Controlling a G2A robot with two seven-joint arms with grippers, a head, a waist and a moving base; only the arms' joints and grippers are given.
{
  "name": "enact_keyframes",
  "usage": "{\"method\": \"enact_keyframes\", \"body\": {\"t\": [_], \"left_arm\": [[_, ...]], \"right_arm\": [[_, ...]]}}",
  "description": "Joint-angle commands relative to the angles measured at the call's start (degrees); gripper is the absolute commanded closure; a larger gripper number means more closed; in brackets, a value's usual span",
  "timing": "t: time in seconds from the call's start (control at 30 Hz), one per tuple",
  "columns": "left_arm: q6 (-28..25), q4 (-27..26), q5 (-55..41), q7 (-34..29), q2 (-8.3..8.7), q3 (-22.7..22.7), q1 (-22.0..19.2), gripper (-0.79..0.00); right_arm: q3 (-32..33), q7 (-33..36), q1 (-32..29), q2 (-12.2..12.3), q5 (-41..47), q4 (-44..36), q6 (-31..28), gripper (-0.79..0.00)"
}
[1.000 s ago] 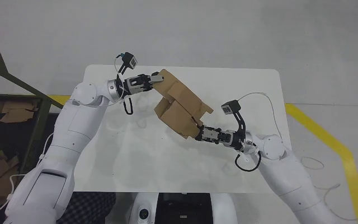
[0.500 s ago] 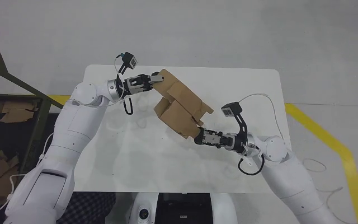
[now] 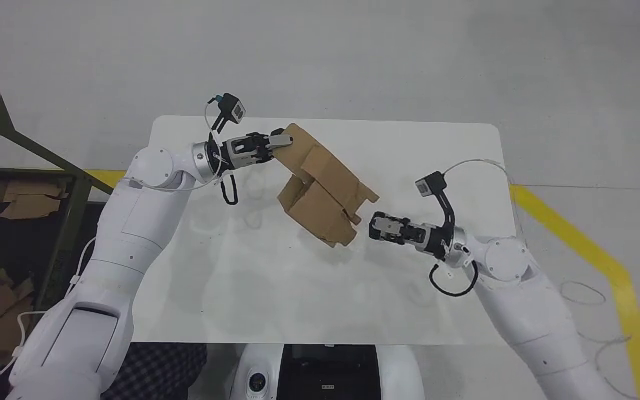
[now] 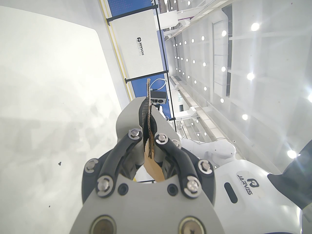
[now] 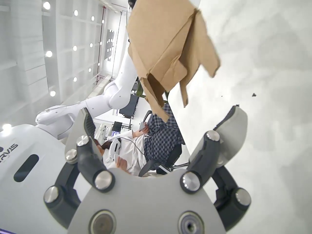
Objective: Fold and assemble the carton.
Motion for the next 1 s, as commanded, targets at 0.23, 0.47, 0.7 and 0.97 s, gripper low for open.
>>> {"method": "enact_keyframes", "body": {"t": [0.23,0.47,0.7,0.97], "left_arm": [[0.0,0.0,0.0,0.0,0.0,0.0,0.0,0.0],[0.0,0.0,0.0,0.0,0.0,0.0,0.0,0.0],[0.0,0.0,0.0,0.0,0.0,0.0,0.0,0.0],[0.0,0.0,0.0,0.0,0.0,0.0,0.0,0.0]], "right_arm": [[-4.24,0.32,7.33,-1.78,4.01,9.26,-2.63,-0.785],[-9.72,3.65,13.86,-4.09,8.46,16.84,-5.33,-0.785],[-13.63,6.64,18.21,-6.18,12.21,22.2,-7.43,-0.785],[-15.33,10.06,20.14,-7.64,16.41,26.17,-8.34,-0.135]]}}
